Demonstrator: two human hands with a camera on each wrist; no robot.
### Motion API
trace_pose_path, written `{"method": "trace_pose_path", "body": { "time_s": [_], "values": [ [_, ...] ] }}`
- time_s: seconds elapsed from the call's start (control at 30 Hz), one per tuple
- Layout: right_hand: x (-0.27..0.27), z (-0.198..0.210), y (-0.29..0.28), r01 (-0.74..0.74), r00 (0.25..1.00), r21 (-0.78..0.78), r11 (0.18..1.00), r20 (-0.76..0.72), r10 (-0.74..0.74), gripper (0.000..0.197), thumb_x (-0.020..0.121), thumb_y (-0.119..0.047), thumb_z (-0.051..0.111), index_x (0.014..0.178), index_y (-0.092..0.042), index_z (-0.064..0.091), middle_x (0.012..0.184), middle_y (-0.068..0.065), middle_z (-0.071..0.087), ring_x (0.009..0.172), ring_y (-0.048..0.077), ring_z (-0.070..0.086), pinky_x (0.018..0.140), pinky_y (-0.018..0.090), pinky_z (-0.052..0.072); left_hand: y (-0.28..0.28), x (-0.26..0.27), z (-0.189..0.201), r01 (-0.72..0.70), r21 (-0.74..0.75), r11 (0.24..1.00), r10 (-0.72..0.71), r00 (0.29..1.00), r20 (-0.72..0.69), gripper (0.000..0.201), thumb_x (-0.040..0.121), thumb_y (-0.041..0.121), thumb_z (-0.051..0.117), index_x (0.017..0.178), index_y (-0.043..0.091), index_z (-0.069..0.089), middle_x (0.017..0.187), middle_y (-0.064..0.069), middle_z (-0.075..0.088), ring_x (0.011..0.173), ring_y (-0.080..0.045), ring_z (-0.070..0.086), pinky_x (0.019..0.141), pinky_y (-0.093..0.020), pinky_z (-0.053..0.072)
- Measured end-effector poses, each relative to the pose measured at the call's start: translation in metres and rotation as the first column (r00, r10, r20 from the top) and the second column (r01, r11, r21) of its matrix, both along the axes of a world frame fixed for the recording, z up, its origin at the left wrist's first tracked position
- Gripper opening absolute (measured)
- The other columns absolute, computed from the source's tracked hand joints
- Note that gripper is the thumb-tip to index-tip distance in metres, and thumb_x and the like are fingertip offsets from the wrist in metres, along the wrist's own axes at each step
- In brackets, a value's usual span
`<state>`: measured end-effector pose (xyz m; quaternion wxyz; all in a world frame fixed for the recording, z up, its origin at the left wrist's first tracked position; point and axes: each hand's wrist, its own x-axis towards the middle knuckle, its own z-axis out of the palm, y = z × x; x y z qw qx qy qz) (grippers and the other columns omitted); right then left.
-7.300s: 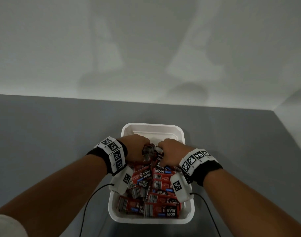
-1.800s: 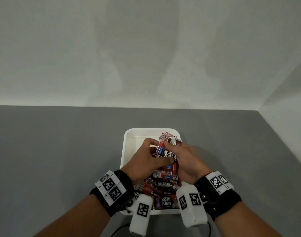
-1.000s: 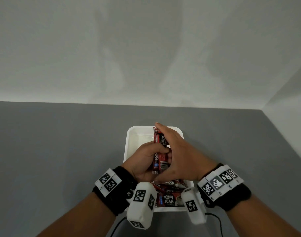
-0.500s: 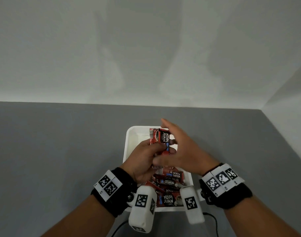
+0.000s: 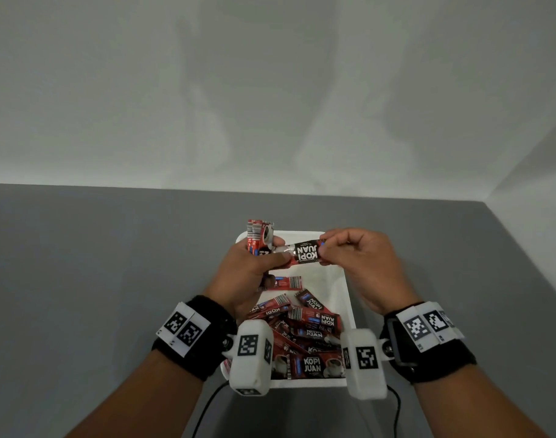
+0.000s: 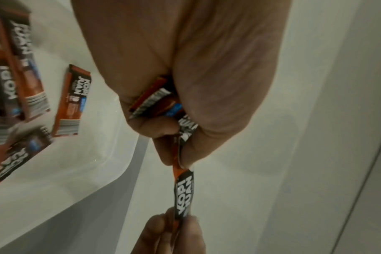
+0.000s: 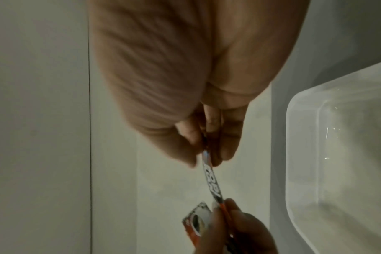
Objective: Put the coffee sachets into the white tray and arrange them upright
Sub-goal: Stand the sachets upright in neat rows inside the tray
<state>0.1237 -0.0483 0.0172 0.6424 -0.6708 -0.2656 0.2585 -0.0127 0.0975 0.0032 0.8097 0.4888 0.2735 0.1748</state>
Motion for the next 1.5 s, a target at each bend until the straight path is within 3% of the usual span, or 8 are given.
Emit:
{"method": "trace_pose_path", "body": {
  "time_s": [0.33,0.7,0.87,1.0,1.17,1.33,1.43,1.5],
  "values": [
    [-0.001,-0.003,0.004,0.083,0.994,-0.020,0.996,-0.076,-0.084,0.043,0.080,0.011,0.076,0.112,-0.011,0.058,0.084,0.012,0.076,0.070,0.022,0.069,0.065,0.034,0.057,0.005,0.006,-0.001,-0.111,0.125,0.986,0.114,0.993,-0.020,0.014,0.089,-0.003,0.067,0.092,0.009,0.059,0.082,-0.012,0.062,0.080,-0.024,0.061,0.045,-0.023,0.032],
    [-0.012,0.001,0.034,0.210,0.812,0.145,0.967,-0.577,-0.090,0.035,0.090,0.002,0.069,0.123,0.001,0.058,0.104,0.023,0.073,0.083,0.028,0.074,0.070,0.035,0.060,-0.025,0.013,-0.006,-0.042,0.166,0.985,0.042,0.999,0.007,0.020,0.086,-0.010,0.065,0.080,0.007,0.058,0.076,-0.015,0.060,0.072,-0.027,0.056,0.048,-0.024,0.036],
    [-0.007,0.004,0.031,0.178,0.852,0.096,0.979,-0.514,-0.104,0.013,0.098,0.005,0.051,0.102,0.000,0.062,0.085,0.019,0.071,0.076,0.029,0.069,0.066,0.037,0.060,-0.023,0.008,-0.003,0.025,0.027,0.999,-0.023,0.999,-0.045,0.007,0.091,0.000,0.059,0.088,0.005,0.062,0.077,-0.007,0.060,0.063,-0.016,0.052,0.049,-0.025,0.034],
    [-0.002,0.000,0.027,0.191,0.853,0.000,0.982,-0.494,-0.166,0.025,0.097,0.006,0.037,0.098,-0.007,0.058,0.076,0.013,0.060,0.058,0.020,0.053,0.053,0.031,0.041,-0.018,0.003,-0.001,0.056,-0.265,0.963,-0.051,0.998,0.023,0.032,0.094,0.005,0.041,0.108,0.000,0.069,0.087,-0.012,0.062,0.070,-0.022,0.061,0.054,-0.032,0.050],
    [-0.013,-0.006,0.023,0.087,0.921,-0.132,0.987,-0.366,-0.130,0.026,0.097,-0.039,0.063,0.094,-0.014,0.068,0.066,-0.001,0.052,0.050,0.010,0.040,0.049,0.027,0.033,-0.020,0.000,-0.001,0.128,-0.054,0.990,-0.131,0.989,-0.065,0.017,0.104,0.011,0.052,0.112,0.004,0.066,0.093,-0.017,0.072,0.075,-0.027,0.070,0.056,-0.033,0.056],
    [-0.015,-0.006,0.022,0.100,0.962,-0.185,0.978,-0.231,-0.142,0.009,0.090,-0.004,0.070,0.083,-0.008,0.066,0.072,0.011,0.058,0.048,0.011,0.040,0.047,0.025,0.034,-0.019,-0.001,0.000,0.145,0.080,0.986,-0.138,0.986,-0.092,0.010,0.095,-0.003,0.060,0.103,0.001,0.064,0.085,-0.017,0.069,0.061,-0.021,0.068,0.045,-0.025,0.046],
    [-0.012,-0.008,0.015,0.122,0.970,-0.202,0.972,-0.185,-0.160,0.015,0.086,-0.001,0.074,0.078,-0.008,0.063,0.068,0.004,0.064,0.046,0.006,0.048,0.048,0.020,0.037,-0.009,-0.003,0.000,-0.009,0.042,0.999,0.012,0.996,-0.085,0.011,0.091,-0.008,0.062,0.096,0.001,0.058,0.078,-0.020,0.063,0.055,-0.019,0.065,0.043,-0.024,0.046],
    [-0.015,-0.008,0.010,0.123,0.992,-0.316,0.941,0.068,-0.107,0.018,0.083,-0.011,0.080,0.078,-0.014,0.063,0.071,-0.005,0.066,0.051,-0.002,0.054,0.054,0.016,0.040,-0.002,-0.003,-0.001,-0.050,0.099,0.994,0.061,0.992,-0.109,0.011,0.089,-0.007,0.066,0.096,-0.001,0.059,0.076,-0.020,0.064,0.054,-0.018,0.064,0.044,-0.023,0.048]
  ]
}}
